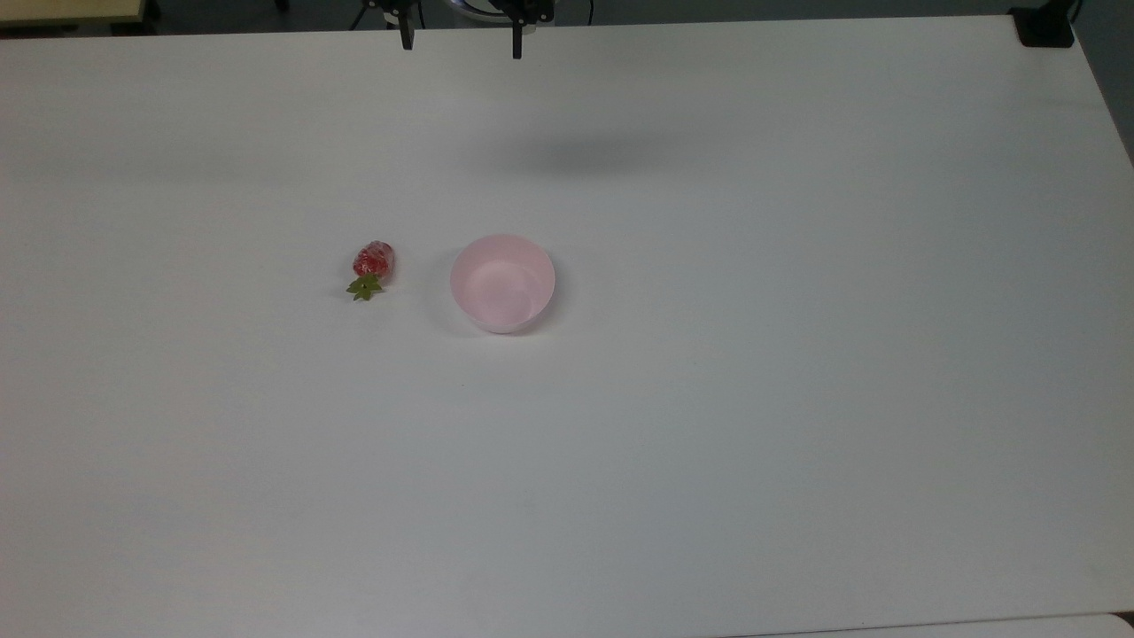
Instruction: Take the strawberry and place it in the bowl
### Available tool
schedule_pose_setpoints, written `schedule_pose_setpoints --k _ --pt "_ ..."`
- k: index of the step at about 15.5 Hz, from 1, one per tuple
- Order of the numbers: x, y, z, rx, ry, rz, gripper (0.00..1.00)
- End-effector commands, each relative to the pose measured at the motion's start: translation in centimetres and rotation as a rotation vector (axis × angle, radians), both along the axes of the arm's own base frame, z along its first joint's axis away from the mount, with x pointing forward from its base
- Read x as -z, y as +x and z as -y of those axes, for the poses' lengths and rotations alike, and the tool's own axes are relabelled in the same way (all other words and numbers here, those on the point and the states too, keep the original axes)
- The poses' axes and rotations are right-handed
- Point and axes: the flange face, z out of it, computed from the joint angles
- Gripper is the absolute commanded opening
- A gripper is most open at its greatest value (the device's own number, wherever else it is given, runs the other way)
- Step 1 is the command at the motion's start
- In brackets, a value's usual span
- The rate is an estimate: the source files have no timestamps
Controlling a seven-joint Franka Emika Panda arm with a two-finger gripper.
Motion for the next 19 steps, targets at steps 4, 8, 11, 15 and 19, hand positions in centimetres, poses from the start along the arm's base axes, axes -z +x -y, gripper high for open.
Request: schedule_pose_setpoints --k 4,8,11,15,19 --pt "-0.4 0.0 0.3 -0.03 0.015 0.016 1.0" --pt "-0.5 0.0 0.4 -0.027 0.015 0.019 1.0" --pt "-0.4 0.0 0.4 -0.027 0.015 0.016 1.0" --pt "-0.2 0.0 0.3 -0.03 0.016 0.013 1.0" --pt "1.2 0.4 1.4 -0.139 -0.005 -0.019 1.0"
